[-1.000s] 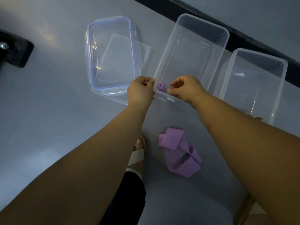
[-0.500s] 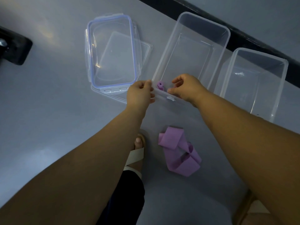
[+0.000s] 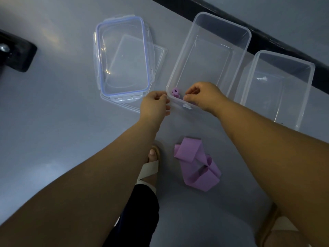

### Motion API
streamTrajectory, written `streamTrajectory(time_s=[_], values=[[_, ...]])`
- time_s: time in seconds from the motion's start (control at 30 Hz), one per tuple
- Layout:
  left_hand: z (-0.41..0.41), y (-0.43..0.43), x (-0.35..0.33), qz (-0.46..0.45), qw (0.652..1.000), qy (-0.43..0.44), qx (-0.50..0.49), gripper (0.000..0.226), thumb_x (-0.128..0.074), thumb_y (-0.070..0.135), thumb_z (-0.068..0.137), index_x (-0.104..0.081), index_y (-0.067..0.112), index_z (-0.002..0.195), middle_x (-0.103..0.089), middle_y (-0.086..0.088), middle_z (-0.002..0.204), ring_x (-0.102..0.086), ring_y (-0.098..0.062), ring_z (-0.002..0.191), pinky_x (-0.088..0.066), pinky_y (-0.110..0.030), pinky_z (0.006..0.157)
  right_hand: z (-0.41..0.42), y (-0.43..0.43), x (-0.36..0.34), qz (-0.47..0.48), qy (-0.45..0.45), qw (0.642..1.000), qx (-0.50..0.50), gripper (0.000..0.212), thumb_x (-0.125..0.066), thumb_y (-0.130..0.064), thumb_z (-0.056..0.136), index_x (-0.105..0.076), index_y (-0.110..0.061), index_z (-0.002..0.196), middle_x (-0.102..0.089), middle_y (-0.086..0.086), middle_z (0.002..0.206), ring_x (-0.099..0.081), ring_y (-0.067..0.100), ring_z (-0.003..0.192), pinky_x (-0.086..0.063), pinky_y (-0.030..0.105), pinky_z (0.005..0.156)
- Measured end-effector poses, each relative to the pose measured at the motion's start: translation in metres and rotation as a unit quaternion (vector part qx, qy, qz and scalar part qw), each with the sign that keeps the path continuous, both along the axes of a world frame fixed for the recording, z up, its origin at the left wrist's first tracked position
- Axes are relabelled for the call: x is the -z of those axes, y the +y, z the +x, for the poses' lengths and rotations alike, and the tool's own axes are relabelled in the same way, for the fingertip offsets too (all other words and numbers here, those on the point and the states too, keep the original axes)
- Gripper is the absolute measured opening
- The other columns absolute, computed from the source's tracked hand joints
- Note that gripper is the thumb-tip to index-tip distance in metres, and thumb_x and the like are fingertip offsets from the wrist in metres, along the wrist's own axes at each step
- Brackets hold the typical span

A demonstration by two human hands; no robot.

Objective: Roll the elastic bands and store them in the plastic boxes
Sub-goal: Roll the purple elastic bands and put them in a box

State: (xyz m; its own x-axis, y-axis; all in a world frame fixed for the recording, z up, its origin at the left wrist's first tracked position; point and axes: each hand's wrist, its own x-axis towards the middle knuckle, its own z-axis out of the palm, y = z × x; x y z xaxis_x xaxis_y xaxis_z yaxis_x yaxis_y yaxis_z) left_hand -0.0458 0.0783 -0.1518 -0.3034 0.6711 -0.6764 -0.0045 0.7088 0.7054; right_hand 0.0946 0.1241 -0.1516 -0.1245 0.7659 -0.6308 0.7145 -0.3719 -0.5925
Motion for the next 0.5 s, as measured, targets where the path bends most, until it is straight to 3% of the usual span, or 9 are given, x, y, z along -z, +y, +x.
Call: streamTrajectory(time_s=[0.1, 0.2, 0.27, 0.37, 0.43, 0.5], values=[[0.000, -0.003, -0.002, -0.004, 1.000, 0.013, 0.014, 0.014, -0.045, 0.009, 0.095, -0.057, 0.010, 0.102, -0.057, -0.002, 0.078, -0.056, -0.015, 0.066, -0.053, -0.027, 0.063, 0.002, -0.002, -0.002, 0.037, 0.006, 0.999, 0.022, 0.014, -0.063, -0.021, 0.087, -0.063, -0.013, 0.099, -0.059, -0.002, 0.090, -0.054, 0.014, 0.087, -0.044, 0.027, 0.078], [-0.002, -0.009, 0.000, -0.030, 0.999, 0.033, 0.030, 0.015, -0.044, 0.008, 0.094, -0.059, 0.009, 0.097, -0.058, -0.004, 0.077, -0.055, -0.017, 0.065, -0.054, -0.031, 0.064, 0.006, -0.012, -0.009, 0.147, 0.006, 0.987, 0.064, 0.015, -0.058, -0.022, 0.090, -0.063, -0.012, 0.100, -0.057, -0.002, 0.098, -0.051, 0.010, 0.084, -0.039, 0.021, 0.075], [0.000, -0.020, 0.003, -0.041, 0.993, 0.071, 0.084, 0.015, -0.045, 0.010, 0.093, -0.060, 0.009, 0.089, -0.062, -0.010, 0.082, -0.057, -0.022, 0.067, -0.055, -0.036, 0.068, 0.014, -0.031, -0.020, 0.224, 0.020, 0.971, 0.077, 0.011, -0.058, -0.020, 0.090, -0.063, -0.011, 0.094, -0.058, -0.001, 0.092, -0.051, 0.011, 0.077, -0.043, 0.023, 0.073], [0.007, -0.039, 0.008, -0.002, 0.927, 0.205, 0.315, 0.017, -0.053, 0.020, 0.091, -0.064, 0.008, 0.096, -0.066, -0.010, 0.097, -0.060, -0.024, 0.087, -0.046, -0.027, 0.075, 0.029, -0.079, -0.027, 0.266, 0.031, 0.962, 0.055, 0.012, -0.061, -0.019, 0.089, -0.062, -0.007, 0.085, -0.060, 0.005, 0.079, -0.055, 0.019, 0.071, -0.046, 0.029, 0.068], [0.016, -0.051, 0.010, -0.001, 0.872, 0.214, 0.440, 0.029, -0.062, 0.029, 0.086, -0.061, 0.013, 0.110, -0.061, -0.006, 0.111, -0.057, -0.022, 0.100, -0.041, -0.025, 0.080, 0.039, -0.116, -0.019, 0.209, 0.016, 0.976, 0.049, 0.013, -0.065, -0.022, 0.086, -0.062, -0.010, 0.083, -0.058, 0.002, 0.076, -0.052, 0.017, 0.069, -0.046, 0.031, 0.067], [0.024, -0.064, 0.014, -0.023, 0.818, 0.208, 0.536, 0.056, -0.071, 0.038, 0.079, -0.051, 0.016, 0.126, -0.050, -0.007, 0.125, -0.052, -0.025, 0.111, -0.041, -0.030, 0.091, 0.049, -0.149, 0.000, 0.124, -0.043, 0.990, 0.059, 0.023, -0.072, -0.029, 0.079, -0.063, -0.013, 0.092, -0.057, 0.001, 0.087, -0.052, 0.016, 0.078, -0.047, 0.036, 0.073]])
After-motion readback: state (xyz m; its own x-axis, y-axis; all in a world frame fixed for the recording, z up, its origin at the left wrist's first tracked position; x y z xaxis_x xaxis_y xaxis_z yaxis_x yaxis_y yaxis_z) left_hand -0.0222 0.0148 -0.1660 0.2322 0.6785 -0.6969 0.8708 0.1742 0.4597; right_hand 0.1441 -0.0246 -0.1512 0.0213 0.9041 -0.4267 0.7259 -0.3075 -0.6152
